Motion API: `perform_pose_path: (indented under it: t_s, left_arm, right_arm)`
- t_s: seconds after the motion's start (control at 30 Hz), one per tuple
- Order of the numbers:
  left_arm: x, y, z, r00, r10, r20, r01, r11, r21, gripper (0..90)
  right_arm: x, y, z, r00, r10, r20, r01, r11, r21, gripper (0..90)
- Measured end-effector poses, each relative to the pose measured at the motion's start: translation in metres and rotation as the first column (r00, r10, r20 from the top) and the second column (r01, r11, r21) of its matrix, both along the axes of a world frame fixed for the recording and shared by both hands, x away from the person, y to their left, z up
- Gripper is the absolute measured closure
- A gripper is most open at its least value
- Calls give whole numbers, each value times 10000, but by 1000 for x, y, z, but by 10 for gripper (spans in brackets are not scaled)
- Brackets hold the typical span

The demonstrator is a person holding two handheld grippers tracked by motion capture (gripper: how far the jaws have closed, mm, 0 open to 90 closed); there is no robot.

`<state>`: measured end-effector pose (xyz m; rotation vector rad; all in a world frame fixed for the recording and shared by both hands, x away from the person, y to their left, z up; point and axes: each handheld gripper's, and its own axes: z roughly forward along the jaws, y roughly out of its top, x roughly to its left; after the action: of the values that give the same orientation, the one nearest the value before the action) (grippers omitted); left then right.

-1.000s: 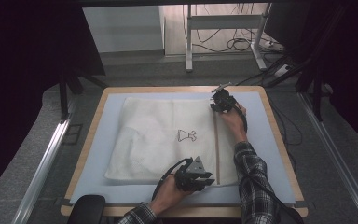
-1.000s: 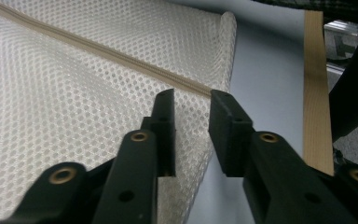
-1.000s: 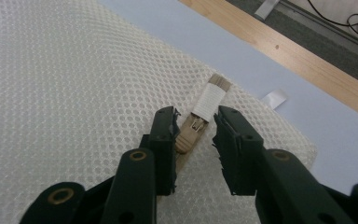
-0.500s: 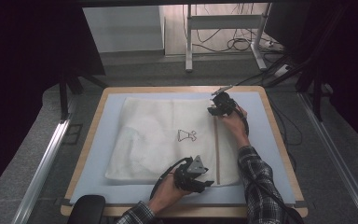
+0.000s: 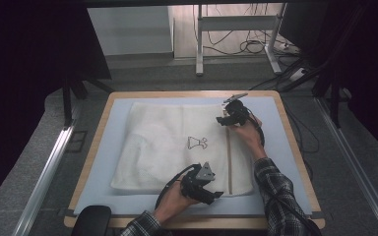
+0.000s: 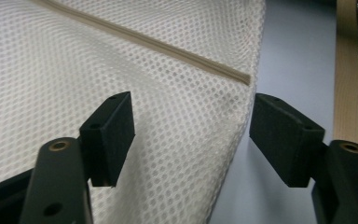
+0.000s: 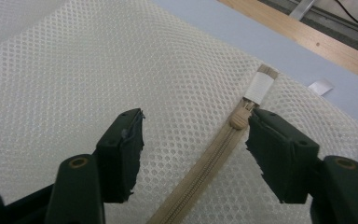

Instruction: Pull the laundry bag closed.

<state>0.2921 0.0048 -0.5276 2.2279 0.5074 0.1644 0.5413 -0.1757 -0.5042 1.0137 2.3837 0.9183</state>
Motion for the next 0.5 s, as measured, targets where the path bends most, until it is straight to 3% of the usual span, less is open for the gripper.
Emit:
perform_pose_path:
  t_s: [0.3,0.5]
  left_arm:
    - [-2,3,2,10000,-16,-70,15,9999,-171,230]
    - [-2,6,3,10000,-50,-59,49,9998,-182,208]
  right_arm:
    - [-2,-5,2,9990,-228,-395,252,9979,594,244]
    - [-5,-4,4,9990,-299,-338,312,9988,384,181]
